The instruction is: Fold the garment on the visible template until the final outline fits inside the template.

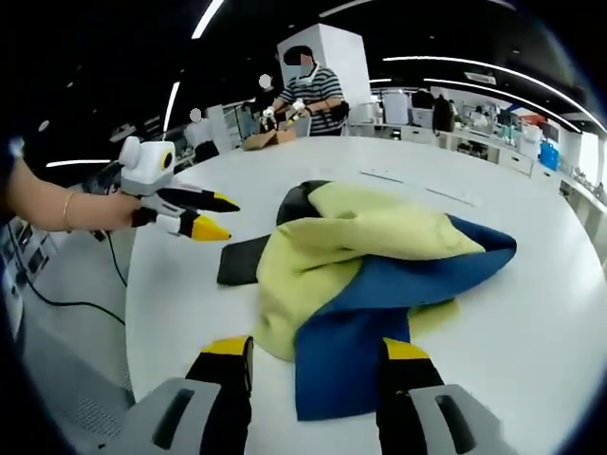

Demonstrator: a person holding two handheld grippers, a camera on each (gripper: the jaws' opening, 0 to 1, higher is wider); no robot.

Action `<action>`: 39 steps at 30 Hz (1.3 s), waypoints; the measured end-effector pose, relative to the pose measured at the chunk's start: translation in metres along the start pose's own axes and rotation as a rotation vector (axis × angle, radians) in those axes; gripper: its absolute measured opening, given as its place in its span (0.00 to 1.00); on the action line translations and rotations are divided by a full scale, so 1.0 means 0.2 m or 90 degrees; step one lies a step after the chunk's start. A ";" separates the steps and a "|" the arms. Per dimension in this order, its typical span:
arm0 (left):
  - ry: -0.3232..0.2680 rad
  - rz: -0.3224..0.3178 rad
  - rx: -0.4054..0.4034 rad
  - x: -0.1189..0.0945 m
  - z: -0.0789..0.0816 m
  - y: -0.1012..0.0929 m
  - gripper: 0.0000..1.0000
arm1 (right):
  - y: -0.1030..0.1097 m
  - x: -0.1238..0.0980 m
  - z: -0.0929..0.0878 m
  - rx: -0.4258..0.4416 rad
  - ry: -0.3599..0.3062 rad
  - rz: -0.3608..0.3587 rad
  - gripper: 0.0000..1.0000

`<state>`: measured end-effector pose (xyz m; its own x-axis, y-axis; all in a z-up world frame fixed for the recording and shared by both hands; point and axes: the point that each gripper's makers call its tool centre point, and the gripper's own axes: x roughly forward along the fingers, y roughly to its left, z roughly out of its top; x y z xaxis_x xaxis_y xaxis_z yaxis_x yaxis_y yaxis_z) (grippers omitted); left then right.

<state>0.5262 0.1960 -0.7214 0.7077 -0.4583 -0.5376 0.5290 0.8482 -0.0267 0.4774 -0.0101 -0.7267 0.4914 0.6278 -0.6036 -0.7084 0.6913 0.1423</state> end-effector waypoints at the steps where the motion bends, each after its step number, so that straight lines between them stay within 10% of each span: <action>1: 0.000 -0.001 -0.003 0.00 -0.01 0.00 0.44 | 0.00 0.00 0.00 -0.001 -0.002 -0.004 0.44; 23: 0.053 0.017 0.061 0.05 -0.13 -0.07 0.22 | 0.01 0.04 -0.15 -0.073 0.040 -0.093 0.07; 39: 0.063 0.029 -0.023 0.07 -0.14 -0.07 0.02 | -0.04 0.05 -0.15 -0.085 0.038 -0.130 0.00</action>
<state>0.5148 0.1851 -0.7514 0.6807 -0.3918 -0.6190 0.4781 0.8778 -0.0300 0.4720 -0.0200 -0.7566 0.6040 0.4550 -0.6544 -0.6600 0.7458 -0.0906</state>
